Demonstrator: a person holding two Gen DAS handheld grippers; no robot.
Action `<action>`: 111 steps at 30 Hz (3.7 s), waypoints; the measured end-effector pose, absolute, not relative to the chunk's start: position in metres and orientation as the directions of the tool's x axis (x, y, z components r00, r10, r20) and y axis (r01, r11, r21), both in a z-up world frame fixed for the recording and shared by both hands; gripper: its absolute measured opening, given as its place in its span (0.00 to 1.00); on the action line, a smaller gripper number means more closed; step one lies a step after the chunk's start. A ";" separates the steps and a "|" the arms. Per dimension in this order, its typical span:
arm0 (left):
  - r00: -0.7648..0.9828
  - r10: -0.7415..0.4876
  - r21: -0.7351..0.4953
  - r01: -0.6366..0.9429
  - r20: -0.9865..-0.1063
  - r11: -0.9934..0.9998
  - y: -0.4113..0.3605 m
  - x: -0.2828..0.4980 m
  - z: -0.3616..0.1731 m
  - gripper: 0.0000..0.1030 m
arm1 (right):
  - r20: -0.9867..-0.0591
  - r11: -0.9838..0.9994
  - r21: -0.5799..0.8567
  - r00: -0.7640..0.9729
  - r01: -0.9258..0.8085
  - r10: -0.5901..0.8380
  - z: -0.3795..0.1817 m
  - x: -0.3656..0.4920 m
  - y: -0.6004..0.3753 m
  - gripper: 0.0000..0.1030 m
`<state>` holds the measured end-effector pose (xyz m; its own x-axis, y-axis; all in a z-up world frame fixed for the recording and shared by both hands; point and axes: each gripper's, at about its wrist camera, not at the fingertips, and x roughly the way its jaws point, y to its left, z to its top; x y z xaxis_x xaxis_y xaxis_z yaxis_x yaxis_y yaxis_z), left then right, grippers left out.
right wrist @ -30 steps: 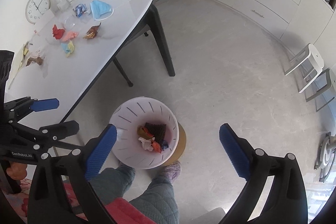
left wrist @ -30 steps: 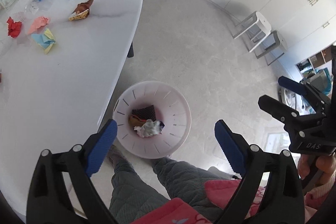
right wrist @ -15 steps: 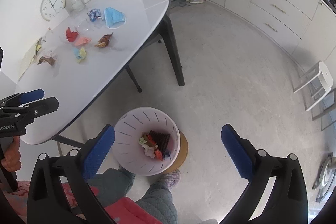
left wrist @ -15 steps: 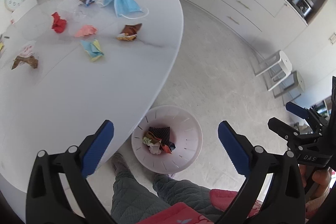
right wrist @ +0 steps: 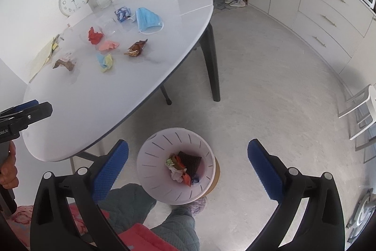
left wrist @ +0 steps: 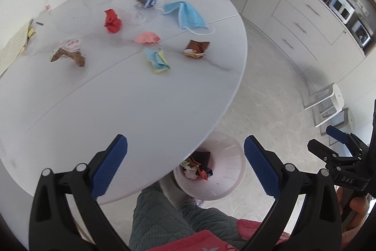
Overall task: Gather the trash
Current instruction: 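Move both open grippers back over the table toward the remaining trash, then grasp the blue-yellow cloth with the left gripper while the right gripper grasps the brown snack bag, then carry the cloth and snack bag over the bin and open both grippers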
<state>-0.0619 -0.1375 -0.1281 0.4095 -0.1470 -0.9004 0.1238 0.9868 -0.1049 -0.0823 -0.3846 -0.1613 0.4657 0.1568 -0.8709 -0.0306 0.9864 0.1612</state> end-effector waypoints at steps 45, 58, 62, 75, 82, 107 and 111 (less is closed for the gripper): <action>0.314 -0.118 -0.085 0.117 -0.942 0.990 -0.095 0.136 -0.222 0.30 | -0.901 0.992 0.125 0.420 0.012 0.109 -0.188 0.109 -0.297 0.98; 0.340 -0.120 -0.073 0.148 -0.933 0.986 -0.050 0.120 -0.190 0.30 | -0.941 0.987 0.047 0.340 0.154 -0.008 -0.241 0.170 -0.239 0.83; 0.333 -0.120 -0.068 0.163 -0.935 0.984 -0.047 0.127 -0.194 0.30 | -0.946 0.993 0.011 0.322 0.114 -0.026 -0.249 0.175 -0.228 0.49; 0.305 -0.223 -0.118 0.327 -0.926 0.938 -0.101 0.095 -0.181 0.30 | -0.926 0.979 0.120 0.375 0.167 0.049 -0.204 0.087 -0.301 0.28; 0.188 -0.315 -0.179 0.516 -0.930 0.838 -0.180 0.034 -0.188 0.31 | -0.938 0.959 0.076 0.346 0.274 -0.024 -0.196 -0.008 -0.362 0.28; 0.208 -0.251 -0.140 0.435 -0.946 0.890 -0.221 -0.042 -0.206 0.83 | -0.932 0.984 0.147 0.348 0.096 0.105 -0.209 -0.100 -0.374 0.32; 0.284 -0.223 -0.098 0.395 -0.933 0.914 -0.204 -0.045 -0.186 0.89 | -0.937 0.987 0.158 0.318 0.023 0.143 -0.221 -0.094 -0.354 0.35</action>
